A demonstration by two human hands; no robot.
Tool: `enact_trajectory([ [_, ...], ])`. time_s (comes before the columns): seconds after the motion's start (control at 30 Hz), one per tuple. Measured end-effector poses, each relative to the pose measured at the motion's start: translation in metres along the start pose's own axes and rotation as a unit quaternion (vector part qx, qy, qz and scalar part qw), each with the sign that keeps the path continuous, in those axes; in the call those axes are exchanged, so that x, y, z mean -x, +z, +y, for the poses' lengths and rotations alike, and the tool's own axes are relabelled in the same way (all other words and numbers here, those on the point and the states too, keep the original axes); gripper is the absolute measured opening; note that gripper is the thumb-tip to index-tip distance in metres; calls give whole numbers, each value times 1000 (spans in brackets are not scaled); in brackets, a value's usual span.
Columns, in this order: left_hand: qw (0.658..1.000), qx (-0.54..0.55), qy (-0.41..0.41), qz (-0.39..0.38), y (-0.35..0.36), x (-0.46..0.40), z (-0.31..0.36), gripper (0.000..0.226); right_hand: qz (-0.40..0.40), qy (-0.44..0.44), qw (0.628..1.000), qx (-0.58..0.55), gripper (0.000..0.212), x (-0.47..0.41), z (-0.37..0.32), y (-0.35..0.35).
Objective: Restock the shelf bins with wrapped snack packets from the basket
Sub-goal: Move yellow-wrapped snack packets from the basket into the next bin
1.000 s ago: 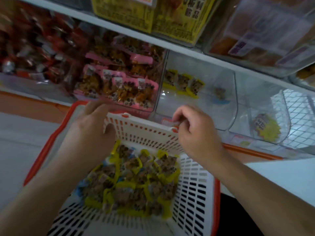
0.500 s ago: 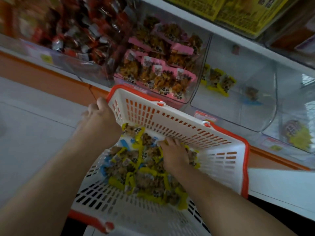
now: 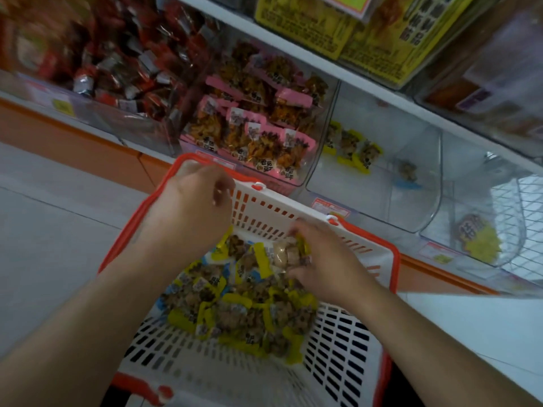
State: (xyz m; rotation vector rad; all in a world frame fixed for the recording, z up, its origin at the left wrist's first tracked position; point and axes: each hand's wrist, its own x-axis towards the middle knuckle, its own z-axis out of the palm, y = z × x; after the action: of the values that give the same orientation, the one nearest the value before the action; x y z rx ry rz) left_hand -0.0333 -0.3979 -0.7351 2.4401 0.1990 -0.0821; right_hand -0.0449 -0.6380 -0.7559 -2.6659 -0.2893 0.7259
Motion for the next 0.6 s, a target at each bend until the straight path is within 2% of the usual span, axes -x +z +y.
enact_trajectory([
  [0.03,998,38,-5,-50,4,2,5,13,15,-16,999,-24,67,8,-4,-11],
  [0.13,966,141,-34,-216,14,9,17,25,52,-52,992,-100,66,23,-12,-27],
  [0.2,945,195,-41,-257,19,11,22,13,71,-44,978,-192,66,24,-10,-26],
  [0.3,938,263,-74,-215,24,11,21,8,77,-20,938,-338,67,11,-5,-26],
  [0.43,939,299,-94,-144,21,6,24,8,40,-28,879,-474,44,-6,0,-43],
  [0.53,926,330,-66,-173,17,3,27,4,53,-42,894,-443,27,-16,5,-47],
  [0.6,891,393,-78,-213,17,2,26,23,41,-64,877,-475,24,-21,10,-49],
])
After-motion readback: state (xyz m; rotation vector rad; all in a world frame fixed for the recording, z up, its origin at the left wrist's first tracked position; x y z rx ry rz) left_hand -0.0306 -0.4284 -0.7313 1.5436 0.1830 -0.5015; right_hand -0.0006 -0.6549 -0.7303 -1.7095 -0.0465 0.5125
